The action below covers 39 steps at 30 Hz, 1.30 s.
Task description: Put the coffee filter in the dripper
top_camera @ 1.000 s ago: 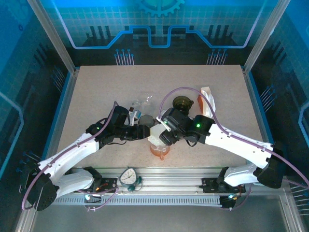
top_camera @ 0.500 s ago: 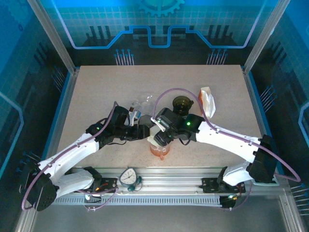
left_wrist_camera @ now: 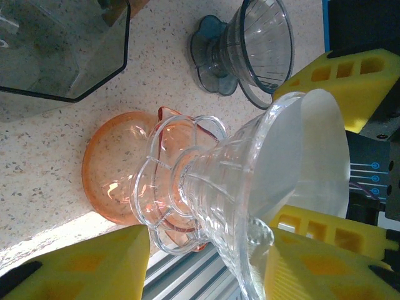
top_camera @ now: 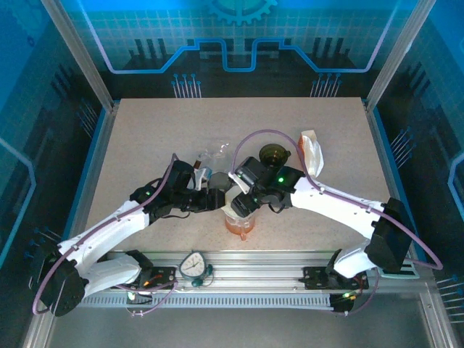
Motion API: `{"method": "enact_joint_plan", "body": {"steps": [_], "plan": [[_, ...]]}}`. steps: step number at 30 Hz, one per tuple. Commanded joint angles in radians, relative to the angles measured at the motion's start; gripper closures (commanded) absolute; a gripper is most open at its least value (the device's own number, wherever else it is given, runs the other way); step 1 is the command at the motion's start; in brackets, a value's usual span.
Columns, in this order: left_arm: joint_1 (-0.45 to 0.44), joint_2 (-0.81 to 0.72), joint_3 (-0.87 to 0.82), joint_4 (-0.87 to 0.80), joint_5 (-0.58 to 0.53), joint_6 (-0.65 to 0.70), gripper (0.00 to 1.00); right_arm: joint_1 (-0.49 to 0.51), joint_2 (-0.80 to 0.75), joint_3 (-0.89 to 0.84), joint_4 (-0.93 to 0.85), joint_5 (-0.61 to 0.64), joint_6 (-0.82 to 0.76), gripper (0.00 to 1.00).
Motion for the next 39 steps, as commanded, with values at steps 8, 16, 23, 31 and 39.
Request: {"method": "enact_joint_plan", "body": {"steps": [8, 16, 23, 31, 39], "plan": [[-0.008, -0.006, -0.027, 0.019, -0.008, -0.018, 0.50, -0.010, 0.009, 0.035, -0.016, -0.006, 0.008, 0.29], [-0.008, -0.014, -0.036, 0.026, -0.009, -0.023, 0.50, -0.010, 0.050, 0.009, -0.005, 0.018, 0.006, 0.30], [-0.007, -0.037, -0.044, 0.040, -0.005, -0.043, 0.46, -0.008, 0.080, 0.004, -0.019, 0.039, -0.008, 0.30], [-0.007, -0.080, -0.035, 0.065, 0.003, -0.050, 0.36, 0.000, 0.095, 0.003, -0.021, 0.061, -0.012, 0.30], [-0.008, -0.048, -0.039, 0.046, 0.000, -0.034, 0.45, 0.005, 0.121, 0.012, -0.022, 0.080, -0.014, 0.30]]}}
